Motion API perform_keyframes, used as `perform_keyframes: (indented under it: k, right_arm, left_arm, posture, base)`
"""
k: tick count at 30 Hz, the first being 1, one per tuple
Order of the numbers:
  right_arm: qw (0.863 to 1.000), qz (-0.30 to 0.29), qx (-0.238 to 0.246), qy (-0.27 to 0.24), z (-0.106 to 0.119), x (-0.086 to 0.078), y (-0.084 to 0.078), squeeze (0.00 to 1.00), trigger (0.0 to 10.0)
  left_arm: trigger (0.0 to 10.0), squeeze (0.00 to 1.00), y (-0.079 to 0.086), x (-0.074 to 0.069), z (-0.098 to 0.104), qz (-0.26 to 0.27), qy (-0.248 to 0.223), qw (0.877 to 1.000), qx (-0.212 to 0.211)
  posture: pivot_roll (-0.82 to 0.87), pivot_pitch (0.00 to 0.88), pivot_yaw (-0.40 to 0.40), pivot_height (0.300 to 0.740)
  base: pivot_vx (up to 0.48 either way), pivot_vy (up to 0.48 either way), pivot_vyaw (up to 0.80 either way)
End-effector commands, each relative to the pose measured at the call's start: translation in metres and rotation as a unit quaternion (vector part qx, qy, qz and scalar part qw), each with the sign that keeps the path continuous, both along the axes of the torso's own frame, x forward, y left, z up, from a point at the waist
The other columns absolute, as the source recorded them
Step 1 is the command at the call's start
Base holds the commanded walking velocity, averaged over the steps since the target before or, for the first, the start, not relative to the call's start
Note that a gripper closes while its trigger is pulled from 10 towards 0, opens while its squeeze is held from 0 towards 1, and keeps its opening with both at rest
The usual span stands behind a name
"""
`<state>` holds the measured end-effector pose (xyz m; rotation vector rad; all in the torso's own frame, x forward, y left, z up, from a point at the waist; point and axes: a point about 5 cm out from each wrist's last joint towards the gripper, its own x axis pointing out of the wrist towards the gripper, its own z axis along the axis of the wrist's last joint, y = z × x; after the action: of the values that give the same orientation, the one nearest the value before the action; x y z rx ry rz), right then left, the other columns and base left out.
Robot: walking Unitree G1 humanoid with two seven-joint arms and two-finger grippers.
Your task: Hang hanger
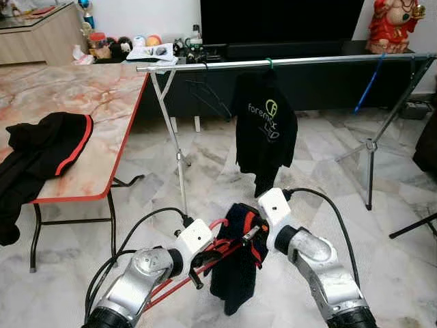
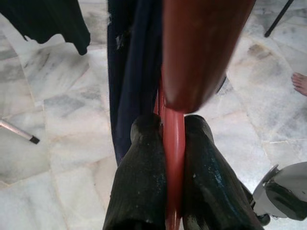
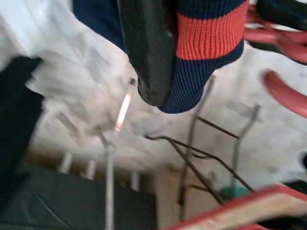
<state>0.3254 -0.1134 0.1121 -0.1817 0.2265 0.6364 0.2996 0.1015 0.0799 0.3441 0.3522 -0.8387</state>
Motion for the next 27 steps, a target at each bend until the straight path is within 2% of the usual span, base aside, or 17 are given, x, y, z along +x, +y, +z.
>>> perform_keyframes:
  k: [1,2,7,8,15,21,25,26,27]
  right_arm:
    - [0.998,-0.052,-0.013,0.015,-0.007,0.003,-0.01,0.0,10.0]
    - [0.995,-0.092,-0.01,0.028,-0.011,0.004,-0.016,0.0,10.0]
    - [0.99,-0.139,0.003,0.035,-0.011,0.006,-0.024,0.0,10.0]
    - [0.992,-0.123,0.028,0.014,-0.001,0.007,-0.019,0.0,10.0]
    - [0.995,-0.036,0.088,-0.038,0.028,0.001,0.006,0.0,10.0]
    - [0.991,0.031,0.125,-0.022,0.032,-0.012,0.018,0.0,10.0]
    - [0.992,0.055,0.113,-0.002,0.027,-0.022,0.018,0.0,10.0]
    - [0.994,0.058,0.091,0.017,0.02,-0.025,0.016,0.0,10.0]
    - [0.994,0.058,0.091,0.017,0.02,-0.025,0.016,0.0,10.0]
  left_arm:
    - [10.0,0.0,0.004,0.005,0.006,0.011,-0.018,1.0,0.002]
    - [10.0,0.0,0.004,0.006,0.006,0.015,-0.02,1.0,0.003]
    - [10.0,0.0,0.006,0.007,0.006,0.017,-0.022,1.0,0.005]
    - [10.0,0.0,0.006,0.007,0.006,0.018,-0.023,1.0,0.005]
    - [10.0,0.0,0.006,0.008,0.005,0.018,-0.023,1.0,0.004]
    - [10.0,0.0,0.005,0.008,0.006,0.02,-0.024,1.0,0.0]
    - [10.0,0.0,0.006,0.009,0.006,0.031,-0.027,0.999,-0.007]
    - [10.0,0.0,0.006,0.01,0.007,0.036,-0.029,0.999,-0.011]
    - [10.0,0.0,0.006,0.01,0.007,0.036,-0.029,0.999,-0.011]
  posture:
    - [0.08,0.076,0.038,0.74]
    - [0.08,0.077,0.038,0.74]
    - [0.08,0.077,0.039,0.74]
    - [0.08,0.076,0.041,0.74]
    - [0.08,0.075,0.041,0.74]
    - [0.08,0.075,0.038,0.74]
    - [0.08,0.078,0.036,0.74]
    - [0.08,0.079,0.037,0.74]
    - [0.08,0.079,0.037,0.74]
  base:
    - [0.0,0.0,0.0]
    - [0.0,0.0,0.0]
    - [0.0,0.0,0.0]
    - [0.0,0.0,0.0]
    - [0.0,0.0,0.0]
    - [0.0,0.0,0.0]
    - [0.0,0.0,0.0]
    - [0.0,0.0,0.0]
    - [0.0,0.0,0.0]
